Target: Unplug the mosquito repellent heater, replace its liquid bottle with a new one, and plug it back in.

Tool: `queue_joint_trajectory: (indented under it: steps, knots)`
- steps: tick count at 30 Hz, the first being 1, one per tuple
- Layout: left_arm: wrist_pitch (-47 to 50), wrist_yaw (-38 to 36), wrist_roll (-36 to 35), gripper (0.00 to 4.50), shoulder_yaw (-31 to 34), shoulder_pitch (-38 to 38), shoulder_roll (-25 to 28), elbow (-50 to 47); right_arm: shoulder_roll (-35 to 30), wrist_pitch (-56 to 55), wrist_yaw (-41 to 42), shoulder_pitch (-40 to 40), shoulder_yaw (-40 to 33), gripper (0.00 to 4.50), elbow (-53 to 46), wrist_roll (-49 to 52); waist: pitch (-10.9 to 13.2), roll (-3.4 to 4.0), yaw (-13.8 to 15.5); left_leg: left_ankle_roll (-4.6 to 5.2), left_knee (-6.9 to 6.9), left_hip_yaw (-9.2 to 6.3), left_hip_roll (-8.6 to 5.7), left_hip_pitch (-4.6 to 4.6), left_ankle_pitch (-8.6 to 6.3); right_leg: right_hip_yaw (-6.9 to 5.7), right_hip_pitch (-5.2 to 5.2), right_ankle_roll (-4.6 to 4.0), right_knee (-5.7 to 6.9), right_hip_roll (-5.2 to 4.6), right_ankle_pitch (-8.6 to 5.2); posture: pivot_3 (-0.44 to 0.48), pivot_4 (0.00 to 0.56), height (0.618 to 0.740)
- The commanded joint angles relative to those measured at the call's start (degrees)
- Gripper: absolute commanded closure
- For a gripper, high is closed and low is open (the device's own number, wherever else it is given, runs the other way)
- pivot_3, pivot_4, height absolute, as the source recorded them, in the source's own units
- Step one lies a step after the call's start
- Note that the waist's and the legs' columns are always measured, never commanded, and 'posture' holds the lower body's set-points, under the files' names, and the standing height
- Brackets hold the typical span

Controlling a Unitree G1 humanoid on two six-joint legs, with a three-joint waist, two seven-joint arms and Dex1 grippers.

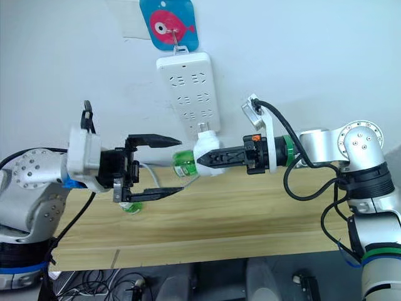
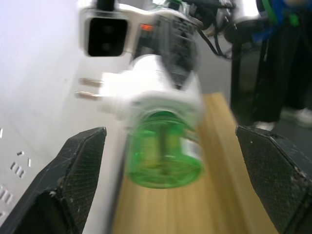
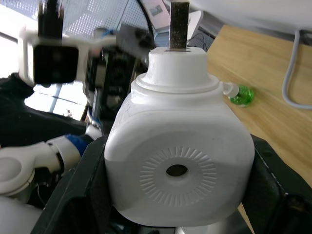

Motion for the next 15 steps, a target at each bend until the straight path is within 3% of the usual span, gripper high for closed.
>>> queue_joint_trajectory:
  steps: [1,7,15]
  knots:
    - [-13.08,0.78,7.95,0.02,-0.90,0.27,-1.92,2.58,1.14,-0.50,-1.34,-0.06,-3.39,1.48,-0.44,1.38,0.00,0.00,0.19,0.01,0.00,0.00,0.00,-0.01,0.00,0.00,0.00,0.00,-0.02,0.00,0.00,-0.139,0.277,0.730]
    - [-27.25,4.72,16.22,0.02,-2.64,-1.72,-5.43,8.20,3.61,-0.41,-3.98,0.25,-4.93,1.48,-0.24,1.38,0.00,0.00,0.27,0.12,0.00,0.00,0.00,-0.05,-0.07,-0.02,0.00,0.00,-0.10,-0.01,0.00,-0.142,0.285,0.730]
    - [-36.90,8.07,19.97,0.02,-4.06,-4.12,-5.90,13.62,5.94,-0.02,-6.49,0.59,-6.75,1.48,0.69,1.38,0.01,0.02,0.07,0.14,0.00,-0.02,0.00,-0.06,-0.08,-0.04,0.00,0.00,-0.10,-0.01,0.00,-0.146,0.293,0.730]
